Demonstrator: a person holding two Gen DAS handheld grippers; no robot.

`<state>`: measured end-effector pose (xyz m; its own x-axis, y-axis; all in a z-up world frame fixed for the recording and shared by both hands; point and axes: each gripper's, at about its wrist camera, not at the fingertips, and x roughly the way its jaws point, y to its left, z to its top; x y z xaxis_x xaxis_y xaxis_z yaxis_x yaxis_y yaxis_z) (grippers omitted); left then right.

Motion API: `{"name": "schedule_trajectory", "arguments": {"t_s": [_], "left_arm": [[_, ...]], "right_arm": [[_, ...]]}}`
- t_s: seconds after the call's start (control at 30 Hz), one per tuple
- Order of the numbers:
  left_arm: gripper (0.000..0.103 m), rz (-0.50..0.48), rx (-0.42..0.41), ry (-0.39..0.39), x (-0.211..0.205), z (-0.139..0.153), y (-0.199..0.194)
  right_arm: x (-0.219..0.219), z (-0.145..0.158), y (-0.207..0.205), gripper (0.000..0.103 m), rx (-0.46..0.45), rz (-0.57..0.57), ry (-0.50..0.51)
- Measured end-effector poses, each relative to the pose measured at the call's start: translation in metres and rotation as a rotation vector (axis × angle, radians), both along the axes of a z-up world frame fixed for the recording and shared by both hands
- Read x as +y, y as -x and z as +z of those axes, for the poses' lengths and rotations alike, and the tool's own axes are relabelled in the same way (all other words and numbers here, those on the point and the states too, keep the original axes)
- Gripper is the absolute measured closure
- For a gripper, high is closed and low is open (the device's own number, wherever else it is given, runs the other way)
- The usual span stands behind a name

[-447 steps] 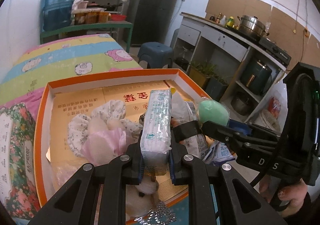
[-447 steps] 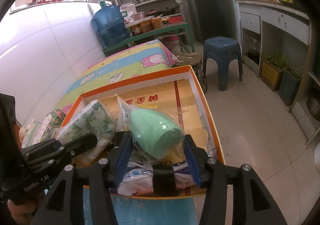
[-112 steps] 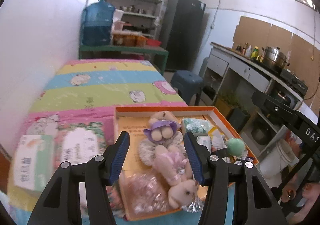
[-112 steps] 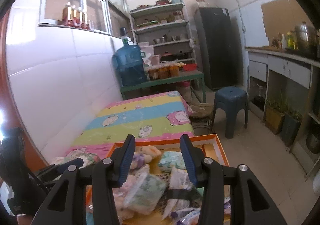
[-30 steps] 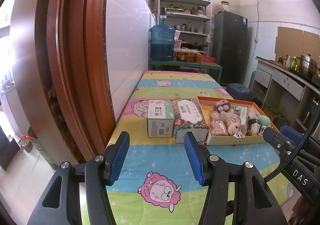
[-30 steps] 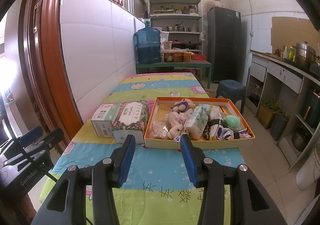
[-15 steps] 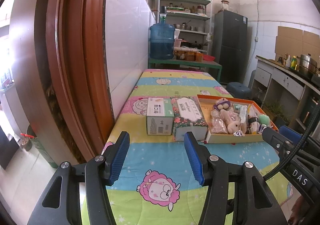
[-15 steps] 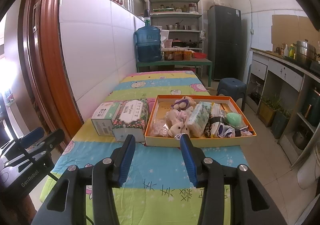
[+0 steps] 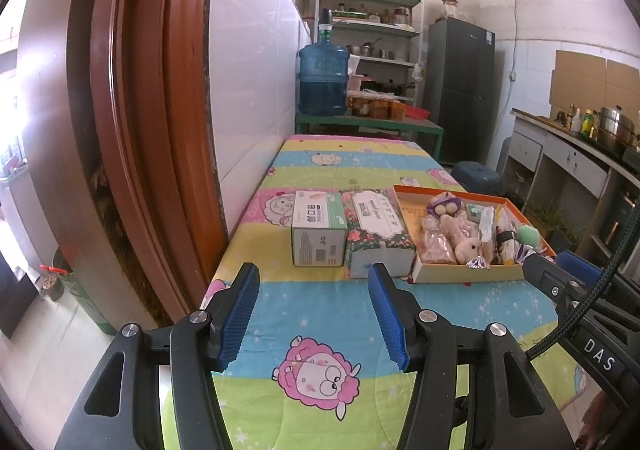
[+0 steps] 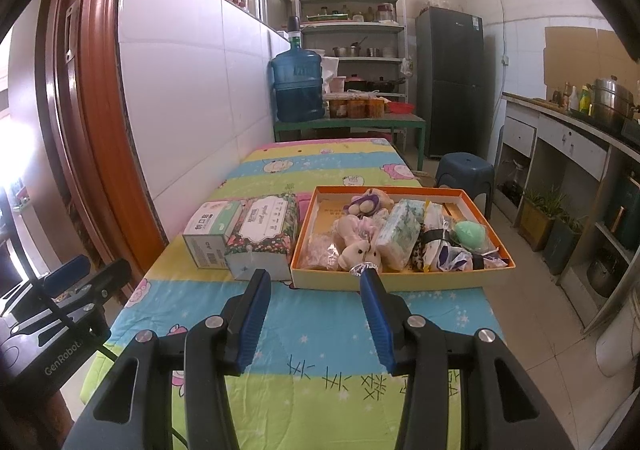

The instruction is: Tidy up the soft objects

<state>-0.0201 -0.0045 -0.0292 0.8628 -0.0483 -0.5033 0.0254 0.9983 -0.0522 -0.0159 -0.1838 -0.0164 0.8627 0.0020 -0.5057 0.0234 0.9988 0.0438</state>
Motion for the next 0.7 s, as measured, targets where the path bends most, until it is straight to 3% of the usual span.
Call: {"name": "schedule_trajectory", "arguments": {"t_s": [0.7], "left_arm": [[0.045, -0.003, 0.008, -0.002, 0.0006, -0.0034, -0.0010]], "right_arm": [[-0.0001, -0.0028, -0.0004, 0.056, 0.005, 0.003, 0.000]]}}
